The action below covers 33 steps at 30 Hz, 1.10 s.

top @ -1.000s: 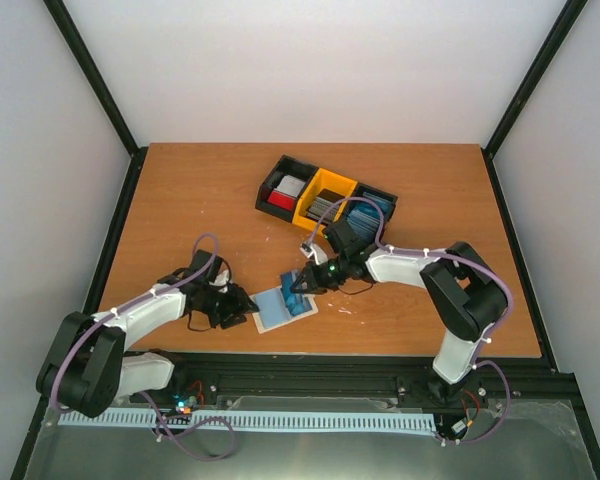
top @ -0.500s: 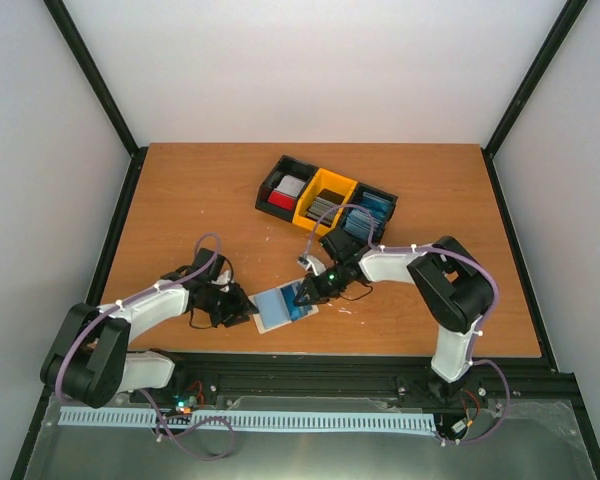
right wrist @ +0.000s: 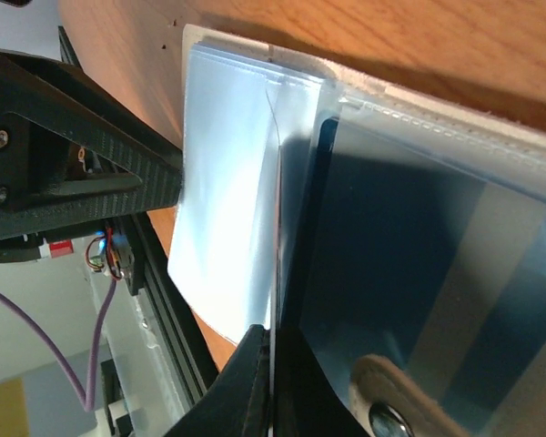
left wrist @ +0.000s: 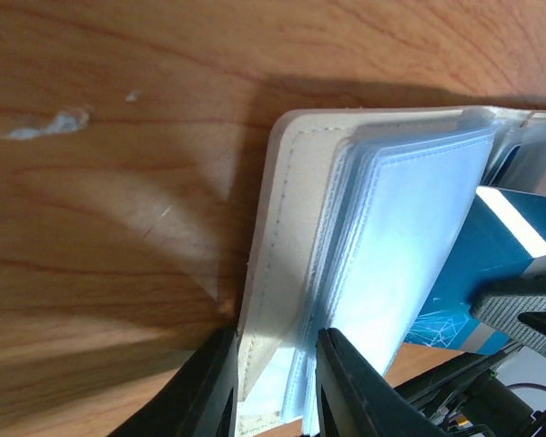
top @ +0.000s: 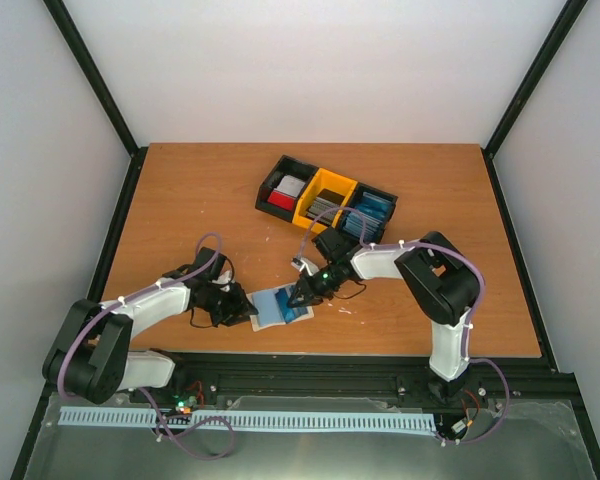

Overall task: Put the credit cards into the card holder
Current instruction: Insert the credit card into the card holder.

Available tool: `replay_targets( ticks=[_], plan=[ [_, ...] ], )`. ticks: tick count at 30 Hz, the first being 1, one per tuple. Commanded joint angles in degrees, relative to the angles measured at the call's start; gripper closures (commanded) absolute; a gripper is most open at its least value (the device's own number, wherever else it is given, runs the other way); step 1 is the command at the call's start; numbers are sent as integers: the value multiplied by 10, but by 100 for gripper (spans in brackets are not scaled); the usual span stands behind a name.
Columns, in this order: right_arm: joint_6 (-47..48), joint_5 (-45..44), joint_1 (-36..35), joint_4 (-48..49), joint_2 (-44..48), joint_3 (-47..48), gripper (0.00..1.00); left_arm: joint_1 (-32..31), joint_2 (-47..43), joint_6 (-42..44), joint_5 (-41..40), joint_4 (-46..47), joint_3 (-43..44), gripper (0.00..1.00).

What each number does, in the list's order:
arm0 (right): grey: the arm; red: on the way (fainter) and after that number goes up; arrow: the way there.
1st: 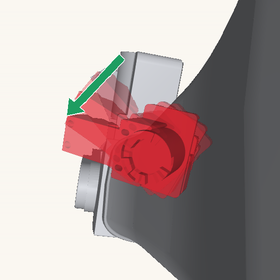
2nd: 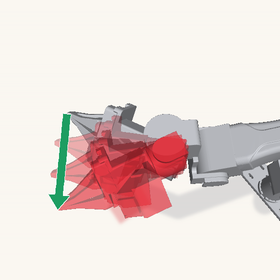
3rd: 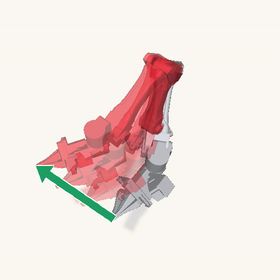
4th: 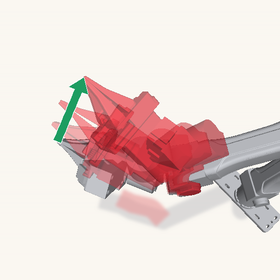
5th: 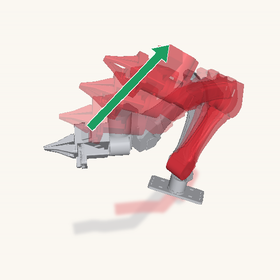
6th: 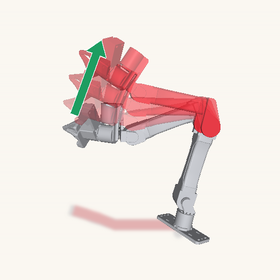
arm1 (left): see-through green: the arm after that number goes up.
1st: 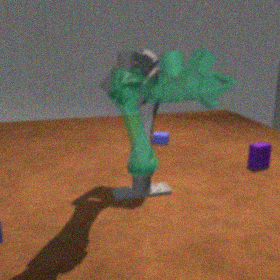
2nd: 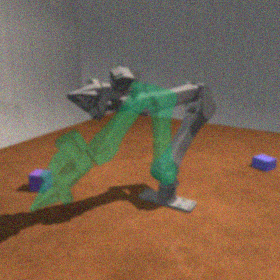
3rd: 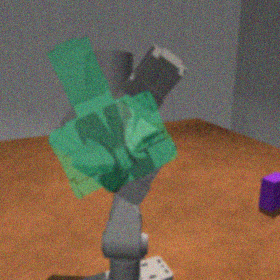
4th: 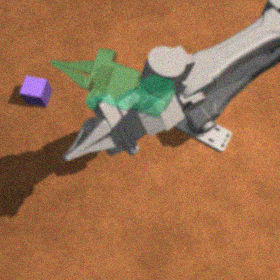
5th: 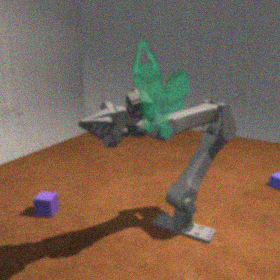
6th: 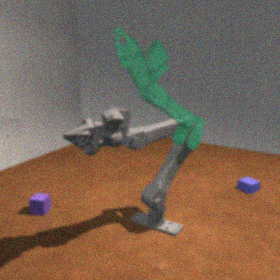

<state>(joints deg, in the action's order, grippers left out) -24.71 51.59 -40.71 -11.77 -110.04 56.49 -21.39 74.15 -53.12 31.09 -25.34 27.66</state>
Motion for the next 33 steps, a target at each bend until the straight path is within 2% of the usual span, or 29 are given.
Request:
replay_targets(
  ticks=[1,8,15,19,33],
  plan=[
    [-45,22,-8,41,-11,6,97,-6,18,-3,-33,-9,0,74],
    [-61,20,-7,37,-4,7,97,-6,17,-4,-54,-24,4,78],
    [-79,19,-7,42,9,-1,97,-6,1,-8,-109,-85,29,82],
    [-110,8,-7,58,22,-6,97,-6,-6,-11,-124,-110,41,80],
    [-134,-20,-23,75,-3,-3,97,-6,6,-9,-53,-51,23,76]
  ],
)
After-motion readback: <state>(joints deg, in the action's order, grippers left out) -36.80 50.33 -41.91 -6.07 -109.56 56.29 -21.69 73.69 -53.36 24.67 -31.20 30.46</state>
